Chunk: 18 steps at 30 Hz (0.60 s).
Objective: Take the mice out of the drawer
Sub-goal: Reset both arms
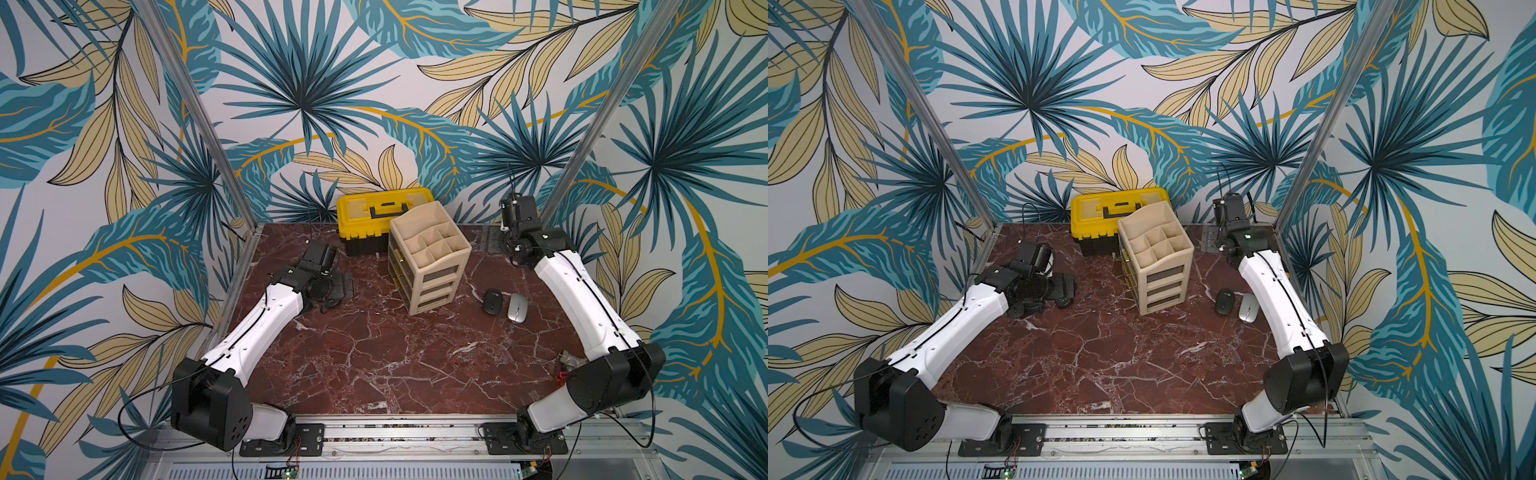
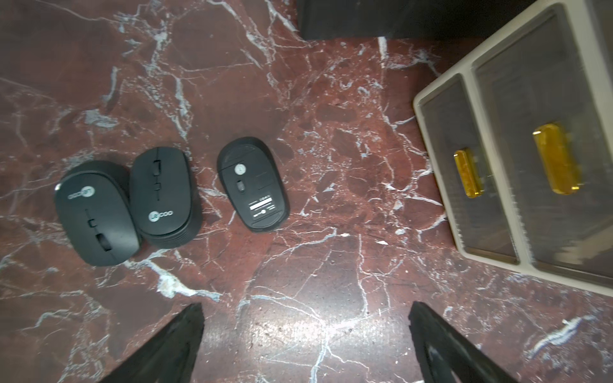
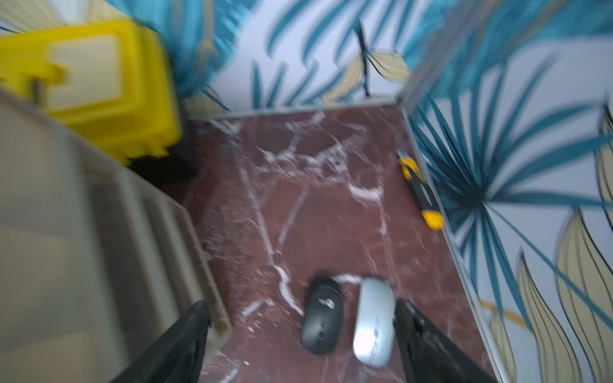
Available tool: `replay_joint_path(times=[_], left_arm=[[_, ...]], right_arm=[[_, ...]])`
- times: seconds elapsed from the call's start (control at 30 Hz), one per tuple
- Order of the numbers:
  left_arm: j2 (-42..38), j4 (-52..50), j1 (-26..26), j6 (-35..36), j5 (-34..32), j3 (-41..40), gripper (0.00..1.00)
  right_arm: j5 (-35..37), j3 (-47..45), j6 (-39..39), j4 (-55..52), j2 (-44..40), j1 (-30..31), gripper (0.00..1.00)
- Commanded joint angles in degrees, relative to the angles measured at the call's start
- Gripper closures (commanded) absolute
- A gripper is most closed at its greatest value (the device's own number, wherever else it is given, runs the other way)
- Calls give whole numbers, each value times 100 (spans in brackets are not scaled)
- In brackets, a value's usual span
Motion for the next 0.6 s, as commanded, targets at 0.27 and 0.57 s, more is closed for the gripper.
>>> replay_joint_path(times=[0.27, 0.57], left_arm=[[4, 428, 19, 193, 102, -305, 0], [-237, 964, 512, 419, -344, -788, 0]], right_arm=[[-531, -1379, 715, 545, -698, -160, 14], [-730, -1848, 360, 915, -586, -235, 0]])
